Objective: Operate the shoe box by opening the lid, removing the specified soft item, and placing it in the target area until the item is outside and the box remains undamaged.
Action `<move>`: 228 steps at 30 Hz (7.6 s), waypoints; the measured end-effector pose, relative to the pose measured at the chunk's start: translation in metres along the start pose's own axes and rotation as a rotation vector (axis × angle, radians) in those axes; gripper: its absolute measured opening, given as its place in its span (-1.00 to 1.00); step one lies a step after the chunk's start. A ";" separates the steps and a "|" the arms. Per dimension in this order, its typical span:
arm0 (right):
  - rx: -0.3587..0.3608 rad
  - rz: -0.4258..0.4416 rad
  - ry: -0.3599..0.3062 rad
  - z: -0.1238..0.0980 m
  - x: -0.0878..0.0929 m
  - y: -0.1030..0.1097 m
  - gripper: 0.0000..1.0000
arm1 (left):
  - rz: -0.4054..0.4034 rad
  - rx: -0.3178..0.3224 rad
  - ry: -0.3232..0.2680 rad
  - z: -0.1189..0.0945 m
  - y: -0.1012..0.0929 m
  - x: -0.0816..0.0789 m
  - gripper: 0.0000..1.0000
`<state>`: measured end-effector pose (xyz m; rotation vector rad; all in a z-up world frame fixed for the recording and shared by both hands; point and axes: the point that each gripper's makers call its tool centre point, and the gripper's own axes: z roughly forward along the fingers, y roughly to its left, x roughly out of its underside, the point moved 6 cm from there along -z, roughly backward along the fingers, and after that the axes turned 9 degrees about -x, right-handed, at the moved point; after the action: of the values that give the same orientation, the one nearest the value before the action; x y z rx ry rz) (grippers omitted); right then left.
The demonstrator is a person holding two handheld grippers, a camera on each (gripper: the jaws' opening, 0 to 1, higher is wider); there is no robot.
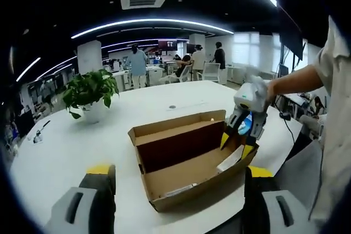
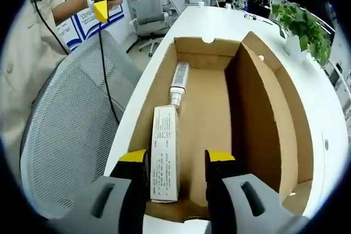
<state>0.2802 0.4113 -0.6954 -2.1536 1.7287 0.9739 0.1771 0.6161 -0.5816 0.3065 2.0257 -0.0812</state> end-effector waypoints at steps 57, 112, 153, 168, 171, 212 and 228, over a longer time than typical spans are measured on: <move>0.104 -0.002 -0.127 -0.066 -0.030 0.012 -0.68 | 0.057 0.078 0.018 0.015 -0.024 0.003 0.99; 0.285 -0.012 -0.089 -0.222 -0.003 0.010 -0.68 | 0.066 0.123 0.003 0.020 -0.034 -0.005 0.99; 0.421 0.139 0.185 -0.267 0.117 -0.046 -0.68 | 0.028 0.106 0.021 0.023 -0.029 0.003 0.98; 0.408 0.179 0.302 -0.252 0.148 -0.062 -0.68 | 0.024 0.102 0.028 0.023 -0.027 0.006 0.97; 0.403 0.175 0.330 -0.249 0.154 -0.064 -0.68 | 0.021 0.101 0.027 0.023 -0.027 0.006 0.96; 0.341 0.144 0.564 -0.231 0.235 -0.073 -0.67 | 0.022 0.081 0.072 0.024 -0.022 0.009 0.95; 0.350 0.136 0.599 -0.228 0.240 -0.065 -0.67 | 0.021 0.082 0.087 0.023 -0.023 0.011 0.94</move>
<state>0.4443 0.1171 -0.6836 -2.2363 2.1177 0.0069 0.1865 0.5917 -0.6033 0.3888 2.1081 -0.1401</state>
